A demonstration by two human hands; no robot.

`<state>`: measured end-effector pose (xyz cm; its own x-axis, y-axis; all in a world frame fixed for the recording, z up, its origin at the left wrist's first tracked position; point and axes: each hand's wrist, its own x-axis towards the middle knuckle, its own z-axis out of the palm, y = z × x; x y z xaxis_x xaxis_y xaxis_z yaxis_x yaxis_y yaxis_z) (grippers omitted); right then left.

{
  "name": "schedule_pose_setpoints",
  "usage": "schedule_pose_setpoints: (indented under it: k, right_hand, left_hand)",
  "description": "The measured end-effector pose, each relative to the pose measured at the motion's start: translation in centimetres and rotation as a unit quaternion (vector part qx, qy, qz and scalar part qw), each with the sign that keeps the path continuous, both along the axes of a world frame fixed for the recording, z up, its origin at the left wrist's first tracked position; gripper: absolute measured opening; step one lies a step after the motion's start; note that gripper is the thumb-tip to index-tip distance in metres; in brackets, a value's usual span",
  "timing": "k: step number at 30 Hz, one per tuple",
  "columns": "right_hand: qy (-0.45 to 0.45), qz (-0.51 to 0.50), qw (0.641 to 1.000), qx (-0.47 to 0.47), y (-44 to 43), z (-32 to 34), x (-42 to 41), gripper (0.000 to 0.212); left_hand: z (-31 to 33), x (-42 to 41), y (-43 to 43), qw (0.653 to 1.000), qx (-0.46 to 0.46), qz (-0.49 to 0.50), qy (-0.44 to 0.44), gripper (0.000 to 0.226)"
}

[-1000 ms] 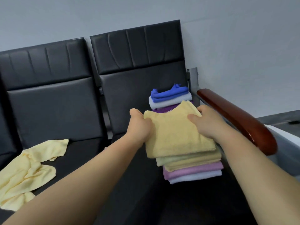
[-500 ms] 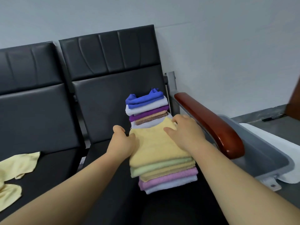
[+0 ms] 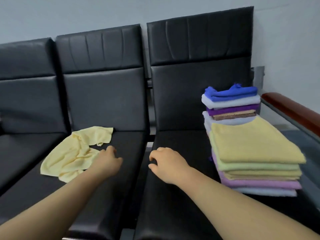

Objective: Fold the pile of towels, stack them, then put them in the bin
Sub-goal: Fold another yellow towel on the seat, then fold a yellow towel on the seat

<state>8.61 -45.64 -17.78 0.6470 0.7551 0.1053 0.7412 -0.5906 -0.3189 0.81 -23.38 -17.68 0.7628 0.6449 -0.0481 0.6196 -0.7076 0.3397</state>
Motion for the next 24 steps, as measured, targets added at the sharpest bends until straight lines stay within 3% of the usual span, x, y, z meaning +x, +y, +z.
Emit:
schedule_pose_setpoints:
  k: [3,5,9,14,17,19,22,24]
  right_hand:
    - [0.061,0.028,0.998,-0.008,5.4,-1.6,-1.4,0.026]
    - [0.085,0.044,0.995,-0.015,9.0,-2.4,-2.4,0.026]
    - [0.124,0.057,0.991,-0.015,14.3,-3.8,-3.0,0.032]
    - [0.148,0.034,0.988,-0.007,14.7,-5.2,-1.5,0.051]
    - [0.158,0.041,0.987,-0.001,13.6,-5.7,-0.7,0.061]
    - [0.145,0.056,0.988,-0.019,12.9,-6.0,-0.4,0.055]
    - [0.111,0.067,0.991,-0.026,12.3,-6.2,-0.7,0.024]
    - [0.11,0.067,0.992,-0.007,11.7,-5.7,-1.0,0.015]
  left_hand:
    - [-1.8,-3.8,5.8,0.992,0.069,0.058,0.083,0.054]
    - [-3.0,-5.6,8.9,0.989,0.055,0.072,0.118,0.055]
    - [-4.6,-7.1,12.6,0.994,0.028,0.042,0.098,0.034]
    - [-4.3,-5.7,11.3,0.994,-0.048,-0.071,0.068,0.007]
    - [-4.0,-5.3,9.1,0.98,-0.103,-0.164,0.051,0.012]
    - [-3.8,-5.2,8.0,0.972,-0.137,-0.185,0.036,0.013]
    - [-3.2,-5.5,7.1,0.97,-0.159,-0.182,0.015,0.01]
    - [-2.5,-5.8,6.8,0.975,-0.149,-0.166,-0.006,0.008]
